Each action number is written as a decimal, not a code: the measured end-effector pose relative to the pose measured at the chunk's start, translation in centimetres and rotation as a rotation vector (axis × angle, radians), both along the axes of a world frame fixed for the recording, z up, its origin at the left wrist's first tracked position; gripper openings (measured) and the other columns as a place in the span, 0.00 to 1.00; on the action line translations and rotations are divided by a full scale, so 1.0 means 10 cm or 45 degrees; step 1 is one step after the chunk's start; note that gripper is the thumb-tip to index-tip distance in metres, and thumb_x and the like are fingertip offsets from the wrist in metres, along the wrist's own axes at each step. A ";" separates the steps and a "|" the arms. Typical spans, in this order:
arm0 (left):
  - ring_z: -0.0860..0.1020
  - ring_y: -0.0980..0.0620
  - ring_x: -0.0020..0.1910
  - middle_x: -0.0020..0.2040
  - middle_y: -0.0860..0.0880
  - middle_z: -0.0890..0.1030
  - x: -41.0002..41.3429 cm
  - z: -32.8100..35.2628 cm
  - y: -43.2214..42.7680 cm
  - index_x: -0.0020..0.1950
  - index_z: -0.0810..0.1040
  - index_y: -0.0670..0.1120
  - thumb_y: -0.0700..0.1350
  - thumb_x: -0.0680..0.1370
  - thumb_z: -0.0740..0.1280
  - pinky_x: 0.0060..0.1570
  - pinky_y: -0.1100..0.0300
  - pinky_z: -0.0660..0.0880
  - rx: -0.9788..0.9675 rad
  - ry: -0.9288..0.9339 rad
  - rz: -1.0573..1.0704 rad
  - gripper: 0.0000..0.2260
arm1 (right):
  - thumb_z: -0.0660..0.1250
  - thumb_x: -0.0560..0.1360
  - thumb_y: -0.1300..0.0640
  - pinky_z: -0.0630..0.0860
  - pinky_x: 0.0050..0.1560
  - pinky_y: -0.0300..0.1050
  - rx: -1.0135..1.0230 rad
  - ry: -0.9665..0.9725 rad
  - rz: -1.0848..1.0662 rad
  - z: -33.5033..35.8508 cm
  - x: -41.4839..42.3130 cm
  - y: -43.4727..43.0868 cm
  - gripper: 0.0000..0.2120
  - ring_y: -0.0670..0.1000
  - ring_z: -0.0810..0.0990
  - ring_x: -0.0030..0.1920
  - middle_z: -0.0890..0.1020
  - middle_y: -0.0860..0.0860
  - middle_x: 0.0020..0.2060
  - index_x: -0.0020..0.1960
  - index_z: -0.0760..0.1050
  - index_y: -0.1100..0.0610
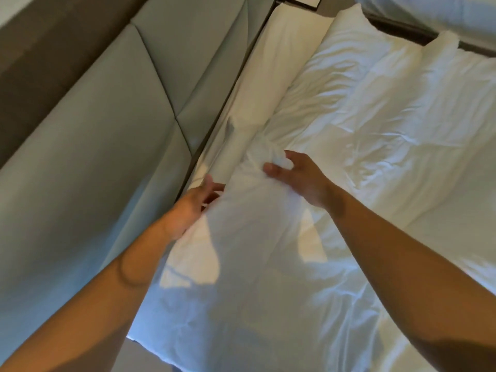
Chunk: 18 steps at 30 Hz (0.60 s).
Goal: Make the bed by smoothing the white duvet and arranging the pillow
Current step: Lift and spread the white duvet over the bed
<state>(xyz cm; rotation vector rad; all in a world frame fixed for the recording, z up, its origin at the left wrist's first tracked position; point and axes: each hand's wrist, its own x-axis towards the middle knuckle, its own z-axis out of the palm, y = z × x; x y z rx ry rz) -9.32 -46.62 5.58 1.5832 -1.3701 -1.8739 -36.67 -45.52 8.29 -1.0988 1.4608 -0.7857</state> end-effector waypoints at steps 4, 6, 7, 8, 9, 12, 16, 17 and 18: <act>0.78 0.50 0.51 0.54 0.50 0.81 -0.32 -0.12 -0.24 0.62 0.79 0.47 0.83 0.64 0.59 0.52 0.54 0.72 -0.040 -0.359 -0.349 0.46 | 0.77 0.72 0.47 0.84 0.52 0.51 -0.049 -0.128 -0.204 0.06 -0.21 0.45 0.12 0.53 0.88 0.49 0.89 0.52 0.48 0.53 0.85 0.50; 0.77 0.47 0.55 0.62 0.45 0.78 -0.53 -0.20 -0.29 0.68 0.71 0.42 0.67 0.75 0.68 0.51 0.55 0.71 -0.061 -0.545 -0.564 0.34 | 0.77 0.71 0.47 0.84 0.50 0.49 -0.034 -0.145 -0.253 0.02 -0.25 0.55 0.13 0.53 0.88 0.48 0.89 0.52 0.47 0.54 0.85 0.49; 0.76 0.44 0.57 0.64 0.41 0.77 -0.62 -0.27 -0.30 0.67 0.69 0.39 0.56 0.80 0.68 0.51 0.55 0.70 -0.131 -0.649 -0.624 0.25 | 0.77 0.71 0.47 0.83 0.49 0.48 -0.026 -0.153 -0.276 0.00 -0.28 0.58 0.14 0.53 0.89 0.48 0.89 0.52 0.47 0.54 0.85 0.50; 0.76 0.42 0.58 0.64 0.37 0.76 -0.68 -0.33 -0.30 0.64 0.68 0.37 0.48 0.83 0.65 0.52 0.55 0.69 -0.222 -0.749 -0.657 0.17 | 0.77 0.70 0.47 0.83 0.48 0.48 -0.017 -0.157 -0.300 0.00 -0.30 0.60 0.14 0.53 0.89 0.47 0.89 0.52 0.47 0.54 0.86 0.50; 0.76 0.40 0.59 0.63 0.34 0.76 -0.72 -0.38 -0.31 0.62 0.68 0.37 0.45 0.83 0.64 0.51 0.54 0.68 -0.286 -0.817 -0.655 0.14 | 0.77 0.70 0.46 0.83 0.47 0.48 -0.011 -0.164 -0.318 0.00 -0.31 0.61 0.14 0.53 0.89 0.47 0.89 0.52 0.47 0.54 0.86 0.50; 0.78 0.40 0.57 0.62 0.35 0.78 -0.69 -0.46 -0.36 0.63 0.71 0.37 0.50 0.83 0.67 0.48 0.57 0.68 -0.327 -0.771 -0.487 0.18 | 0.77 0.70 0.47 0.83 0.46 0.48 0.002 -0.173 -0.336 0.00 -0.33 0.65 0.13 0.52 0.88 0.45 0.89 0.52 0.45 0.53 0.86 0.50; 0.80 0.43 0.51 0.49 0.38 0.81 -0.33 -0.18 -0.74 0.55 0.81 0.37 0.47 0.83 0.67 0.45 0.56 0.70 -0.368 -0.584 0.063 0.13 | 0.77 0.71 0.47 0.85 0.53 0.58 -0.017 -0.169 -0.375 0.00 -0.36 0.61 0.13 0.57 0.89 0.48 0.89 0.56 0.47 0.53 0.86 0.51; 0.80 0.43 0.49 0.47 0.40 0.80 -0.19 -0.13 -0.82 0.53 0.80 0.40 0.48 0.83 0.67 0.44 0.56 0.70 -0.374 -0.560 0.199 0.11 | 0.77 0.72 0.48 0.84 0.54 0.59 -0.039 -0.172 -0.387 0.00 -0.37 0.58 0.14 0.58 0.89 0.49 0.89 0.57 0.48 0.55 0.85 0.53; 0.80 0.42 0.50 0.47 0.41 0.80 -0.08 -0.12 -0.87 0.53 0.79 0.41 0.49 0.83 0.66 0.44 0.55 0.71 -0.370 -0.577 0.268 0.11 | 0.77 0.73 0.48 0.84 0.54 0.58 -0.061 -0.172 -0.385 0.01 -0.38 0.53 0.15 0.59 0.88 0.49 0.89 0.58 0.48 0.56 0.85 0.56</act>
